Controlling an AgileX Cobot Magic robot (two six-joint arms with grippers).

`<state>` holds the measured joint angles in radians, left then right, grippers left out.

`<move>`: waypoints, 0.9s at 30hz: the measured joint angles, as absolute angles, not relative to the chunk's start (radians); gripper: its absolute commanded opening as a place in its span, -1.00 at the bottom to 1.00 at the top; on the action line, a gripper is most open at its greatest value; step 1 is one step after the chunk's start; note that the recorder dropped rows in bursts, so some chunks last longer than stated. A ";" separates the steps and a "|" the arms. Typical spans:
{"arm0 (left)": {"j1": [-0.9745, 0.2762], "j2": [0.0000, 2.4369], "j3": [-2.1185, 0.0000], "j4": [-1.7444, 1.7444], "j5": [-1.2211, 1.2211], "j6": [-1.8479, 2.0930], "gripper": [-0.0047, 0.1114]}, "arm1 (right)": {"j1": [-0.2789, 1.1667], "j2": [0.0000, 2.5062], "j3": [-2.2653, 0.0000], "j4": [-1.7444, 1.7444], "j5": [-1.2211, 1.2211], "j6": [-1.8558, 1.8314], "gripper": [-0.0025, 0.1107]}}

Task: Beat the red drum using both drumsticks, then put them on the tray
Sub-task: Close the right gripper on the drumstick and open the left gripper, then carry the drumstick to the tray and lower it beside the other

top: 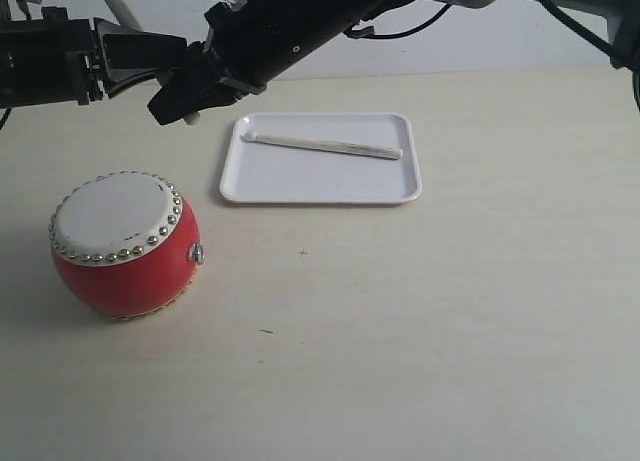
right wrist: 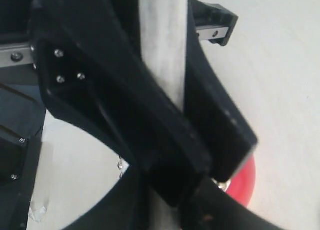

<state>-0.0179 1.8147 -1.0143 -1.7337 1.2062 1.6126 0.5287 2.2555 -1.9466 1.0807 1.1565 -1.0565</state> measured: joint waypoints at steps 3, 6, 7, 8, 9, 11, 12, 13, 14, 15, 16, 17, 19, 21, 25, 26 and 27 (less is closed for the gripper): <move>-0.018 1.815 -1.014 -1.734 1.206 1.613 -0.51 | 0.530 2.256 -1.947 1.081 1.157 -1.052 -0.96; -0.018 1.815 -1.014 -1.734 1.206 1.613 -0.03 | 0.530 2.256 -1.947 1.081 1.157 -1.042 -0.96; -0.018 1.815 -1.014 -1.734 1.206 1.613 0.14 | 0.530 2.256 -1.947 1.081 1.157 -1.033 -0.96; -0.018 1.815 -1.014 -1.734 1.202 1.613 0.28 | 0.530 2.256 -1.947 1.081 1.159 -1.029 -0.96; -0.018 1.815 -1.014 -1.736 1.197 1.613 0.37 | 0.530 2.256 -1.947 1.081 1.161 -1.024 -0.96; -0.010 1.815 -1.014 -1.740 1.191 1.613 0.45 | 0.528 2.252 -1.947 1.081 1.164 -1.002 -0.96; -0.005 1.815 -1.014 -1.740 1.196 1.613 0.45 | 0.523 2.252 -1.947 1.077 1.161 -0.992 -0.96; 0.001 1.815 -1.014 -1.740 1.201 1.611 0.43 | 0.513 2.249 -1.947 1.073 1.158 -0.984 -0.96; 0.010 1.815 -1.014 -1.735 1.205 1.603 0.41 | 0.500 2.243 -1.947 1.066 1.153 -0.974 -0.96; 0.024 1.815 -1.014 -1.735 1.211 1.601 0.38 | 0.487 2.238 -1.947 1.059 1.147 -0.966 -0.96; 0.038 1.815 -1.014 -1.735 1.213 1.599 0.33 | 0.467 2.231 -1.947 1.048 1.137 -0.954 -0.96; 0.059 1.815 -1.014 -1.735 1.213 1.597 0.24 | 0.445 2.226 -1.947 1.029 1.120 -0.940 -0.96; 0.100 1.815 -1.014 -1.725 1.213 1.587 -0.01 | 0.404 2.213 -1.947 0.953 1.069 -0.900 -0.96; 0.132 1.815 -1.014 -1.720 1.213 1.577 -0.34 | 0.379 2.210 -1.947 0.813 1.032 -0.856 -0.96; 0.150 1.815 -1.014 -1.720 1.213 1.567 -0.91 | 0.381 2.208 -1.947 0.419 1.005 -0.741 -0.96; 0.152 1.815 -1.014 -1.720 1.213 1.567 -0.92 | 0.387 2.208 -1.947 0.361 1.005 -0.728 -0.96; 0.152 1.815 -1.014 -1.720 1.213 1.567 -0.92 | 0.395 2.208 -1.947 0.304 1.004 -0.726 -0.96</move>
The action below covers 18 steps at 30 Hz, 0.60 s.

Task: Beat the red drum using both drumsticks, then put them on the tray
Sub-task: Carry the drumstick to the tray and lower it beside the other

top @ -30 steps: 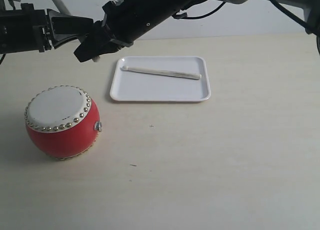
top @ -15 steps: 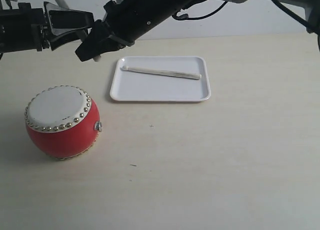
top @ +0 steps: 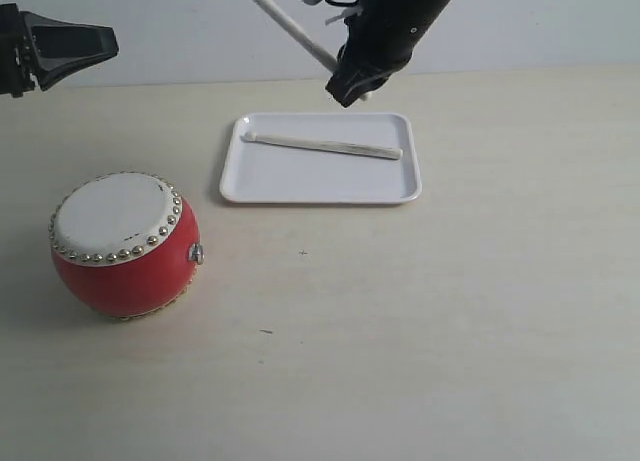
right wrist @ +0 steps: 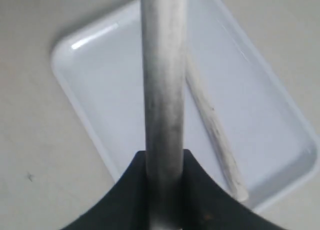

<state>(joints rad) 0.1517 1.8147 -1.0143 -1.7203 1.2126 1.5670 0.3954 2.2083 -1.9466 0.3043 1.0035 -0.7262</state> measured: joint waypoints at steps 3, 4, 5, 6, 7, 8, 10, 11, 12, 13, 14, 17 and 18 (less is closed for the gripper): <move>0.152 1.815 -1.014 -1.712 1.213 1.567 -0.92 | 0.423 2.208 -1.947 0.190 1.004 -0.743 -0.96; 0.152 1.815 -1.014 -1.707 1.213 1.572 -0.92 | 0.437 2.213 -1.947 0.150 1.004 -0.757 -0.96; 0.152 1.812 -1.014 -1.701 1.213 1.575 -0.92 | 0.446 2.215 -1.947 0.124 1.006 -0.766 -0.96; 0.152 1.805 -1.014 -1.685 1.208 1.581 -0.92 | 0.457 2.223 -1.947 0.088 1.011 -0.775 -0.96; 0.152 1.794 -1.014 -1.674 1.196 1.582 -0.92 | 0.467 2.234 -1.947 0.050 1.018 -0.781 -0.96; 0.152 1.782 -1.014 -1.662 1.176 1.582 -0.92 | 0.475 2.247 -1.947 0.019 1.026 -0.789 -0.96; 0.152 1.750 -1.014 -1.638 1.119 1.582 -0.92 | 0.492 2.278 -1.947 -0.055 1.043 -0.793 -0.96; 0.152 1.735 -1.012 -1.629 1.092 1.582 -0.92 | 0.497 2.291 -1.947 -0.091 1.052 -0.793 -0.96; 0.152 1.713 -1.005 -1.621 1.046 1.582 -0.92 | 0.502 2.305 -1.947 -0.123 1.057 -0.793 -0.96; 0.152 1.698 -0.998 -1.614 1.014 1.582 -0.92 | 0.506 2.319 -1.947 -0.149 1.064 -0.794 -0.96; 0.152 1.680 -0.991 -1.610 0.982 1.582 -0.92 | 0.509 2.328 -1.947 -0.169 1.066 -0.795 -0.96; 0.152 1.635 -0.963 -1.603 0.880 1.582 -0.92 | 0.511 2.360 -1.947 -0.231 1.071 -0.797 -0.96; 0.152 1.619 -0.956 -1.603 0.849 1.582 -0.92 | 0.511 2.369 -1.947 -0.248 1.073 -0.797 -0.96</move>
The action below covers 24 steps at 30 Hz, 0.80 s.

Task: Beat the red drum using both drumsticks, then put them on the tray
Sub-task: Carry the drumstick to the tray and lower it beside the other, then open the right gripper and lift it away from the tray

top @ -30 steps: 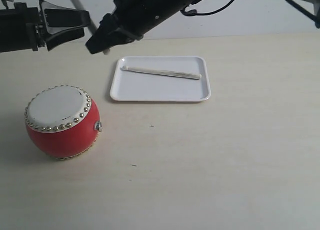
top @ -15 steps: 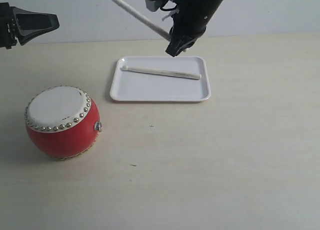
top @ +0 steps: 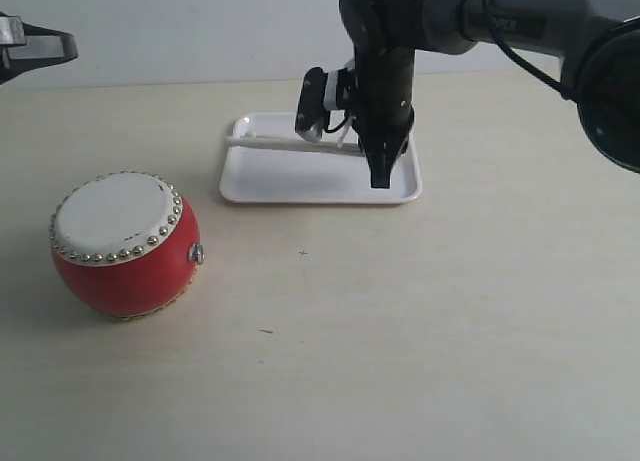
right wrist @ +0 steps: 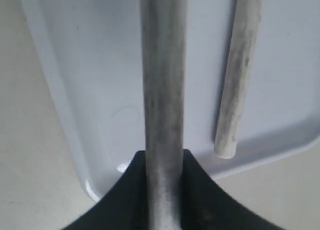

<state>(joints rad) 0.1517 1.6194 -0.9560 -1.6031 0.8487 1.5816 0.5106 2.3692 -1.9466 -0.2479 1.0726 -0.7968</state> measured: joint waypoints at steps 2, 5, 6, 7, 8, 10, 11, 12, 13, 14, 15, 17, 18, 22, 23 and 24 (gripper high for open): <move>0.152 1.602 -0.949 -1.600 0.823 1.582 -0.92 | 0.511 2.379 -1.947 -0.277 1.075 -0.797 -0.96; 0.152 1.584 -0.949 -1.600 0.816 1.579 -0.92 | 0.511 2.388 -1.947 -0.306 1.075 -0.799 -0.96; 0.152 1.582 -0.948 -1.600 0.816 1.578 -0.92 | 0.511 2.390 -1.947 -0.310 1.075 -0.801 -0.96; 0.152 1.580 -0.948 -1.600 0.816 1.578 -0.92 | 0.511 2.394 -1.947 -0.313 1.073 -0.804 -0.96; 0.152 1.580 -0.947 -1.600 0.816 1.575 -0.92 | 0.511 2.396 -1.947 -0.315 1.073 -0.806 -0.96; 0.145 1.580 -0.946 -1.600 0.813 1.573 -0.92 | 0.511 2.402 -1.947 -0.315 1.070 -0.808 -0.92; 0.140 1.580 -0.946 -1.600 0.809 1.573 -0.92 | 0.511 2.404 -1.947 -0.315 1.069 -0.810 -0.88; 0.132 1.580 -0.946 -1.600 0.803 1.571 -0.92 | 0.511 2.407 -1.947 -0.315 1.069 -0.810 -0.81; 0.120 1.580 -0.946 -1.600 0.797 1.571 -0.92 | 0.511 2.411 -1.947 -0.315 1.069 -0.810 -0.73; 0.109 1.580 -0.946 -1.600 0.790 1.571 -0.92 | 0.511 2.413 -1.947 -0.315 1.068 -0.810 -0.66; 0.096 1.580 -0.946 -1.600 0.778 1.571 -0.92 | 0.511 2.413 -1.947 -0.315 1.068 -0.810 -0.56; 0.064 1.580 -0.946 -1.600 0.747 1.571 -0.92 | 0.511 2.414 -1.947 -0.315 1.067 -0.808 -0.37; 0.048 1.580 -0.946 -1.600 0.730 1.571 -0.92 | 0.511 2.414 -1.947 -0.315 1.064 -0.805 -0.26; 0.008 1.580 -0.946 -1.608 0.676 1.586 -0.92 | 0.511 2.414 -1.947 -0.315 1.060 -0.775 0.00; 0.006 1.580 -0.946 -1.610 0.668 1.589 -0.92 | 0.511 2.414 -1.947 -0.315 1.058 -0.765 0.01; 0.006 1.580 -0.946 -1.612 0.666 1.589 -0.92 | 0.511 2.414 -1.947 -0.315 1.058 -0.758 0.01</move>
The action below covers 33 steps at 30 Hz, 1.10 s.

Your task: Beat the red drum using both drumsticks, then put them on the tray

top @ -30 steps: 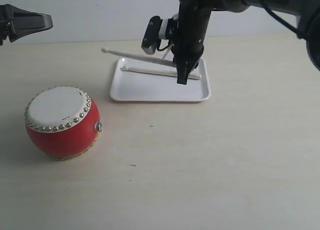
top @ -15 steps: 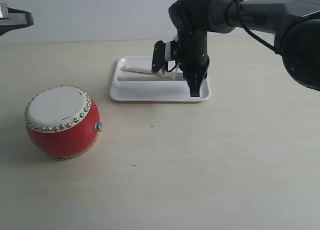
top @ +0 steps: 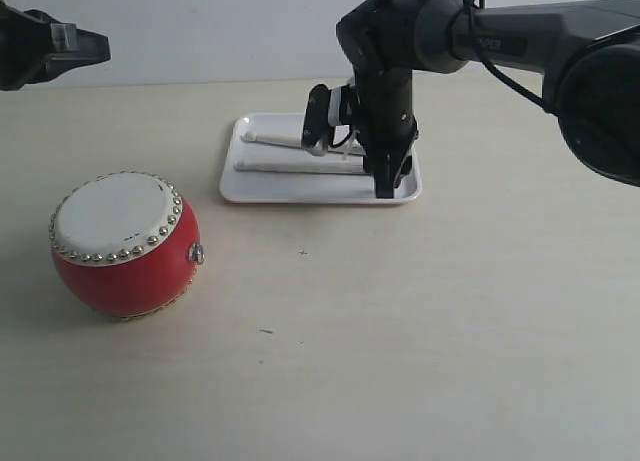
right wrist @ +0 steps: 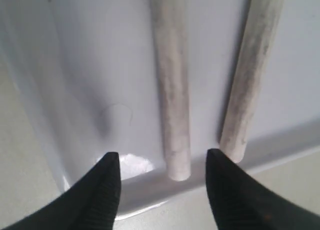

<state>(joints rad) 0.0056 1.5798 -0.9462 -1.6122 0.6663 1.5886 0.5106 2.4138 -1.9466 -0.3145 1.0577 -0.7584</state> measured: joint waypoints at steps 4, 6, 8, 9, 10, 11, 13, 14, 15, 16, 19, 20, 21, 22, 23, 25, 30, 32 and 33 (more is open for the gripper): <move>0.006 1.580 -0.946 -1.618 0.649 1.603 -0.92 | 0.511 2.406 -1.947 -0.315 1.060 -0.705 -0.04; 0.006 1.580 -0.946 -1.618 0.642 1.616 -0.92 | 0.511 2.385 -1.947 -0.301 1.062 -0.669 -0.09; 0.006 1.580 -0.946 -1.618 0.618 1.639 -0.92 | 0.511 2.352 -1.947 -0.273 1.080 -0.614 -0.20; 0.003 1.576 -0.946 -1.616 0.588 1.645 -0.92 | 0.511 2.332 -1.947 -0.251 1.098 -0.581 -0.27; 0.002 1.570 -0.945 -1.612 0.550 1.645 -0.92 | 0.511 2.316 -1.947 -0.225 1.119 -0.557 -0.36; 0.002 1.564 -0.941 -1.610 0.516 1.645 -0.92 | 0.508 2.296 -1.947 -0.183 1.143 -0.537 -0.46; 0.002 1.538 -0.920 -1.606 0.428 1.645 -0.92 | 0.489 2.260 -1.947 -0.069 1.186 -0.531 -0.62; 0.002 1.522 -0.910 -1.604 0.396 1.645 -0.92 | 0.476 2.244 -1.947 -0.010 1.200 -0.534 -0.70; 0.002 1.502 -0.896 -1.604 0.358 1.645 -0.92 | 0.461 2.229 -1.947 0.043 1.207 -0.534 -0.78; 0.002 1.479 -0.881 -1.604 0.324 1.645 -0.92 | 0.448 2.216 -1.947 0.077 1.210 -0.534 -0.85; 0.002 1.401 -0.821 -1.604 0.251 1.645 -0.92 | 0.406 2.180 -1.927 0.140 1.213 -0.497 -0.96; 0.002 1.371 -0.796 -1.604 0.230 1.645 -0.92 | 0.386 2.163 -1.911 0.156 1.214 -0.482 -0.96; 0.002 1.347 -0.775 -1.604 0.209 1.645 -0.92 | 0.378 2.151 -1.891 0.166 1.214 -0.476 -0.96; 0.002 1.317 -0.748 -1.604 0.191 1.645 -0.92 | 0.365 2.138 -1.871 0.178 1.214 -0.472 -0.96; 0.002 1.287 -0.723 -1.604 0.173 1.645 -0.92 | 0.352 2.117 -1.837 0.194 1.214 -0.470 -0.96; 0.002 1.232 -0.680 -1.604 0.154 1.645 -0.92 | 0.334 2.084 -1.784 0.225 1.200 -0.467 -0.96; 0.002 1.094 -0.603 -1.612 0.141 1.645 -0.92 | 0.311 1.957 -1.620 0.286 1.040 -0.467 -0.96; 0.002 1.029 -0.571 -1.627 0.141 1.645 -0.92 | 0.310 1.885 -1.514 0.303 0.935 -0.467 -0.96; 0.002 0.989 -0.544 -1.632 0.143 1.645 -0.92 | 0.310 1.840 -1.448 0.303 0.863 -0.467 -0.96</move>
<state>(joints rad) 0.0017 0.9887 -0.5445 -1.6322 0.1429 1.6447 0.3103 1.8401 -1.4477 0.3029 0.8633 -0.4674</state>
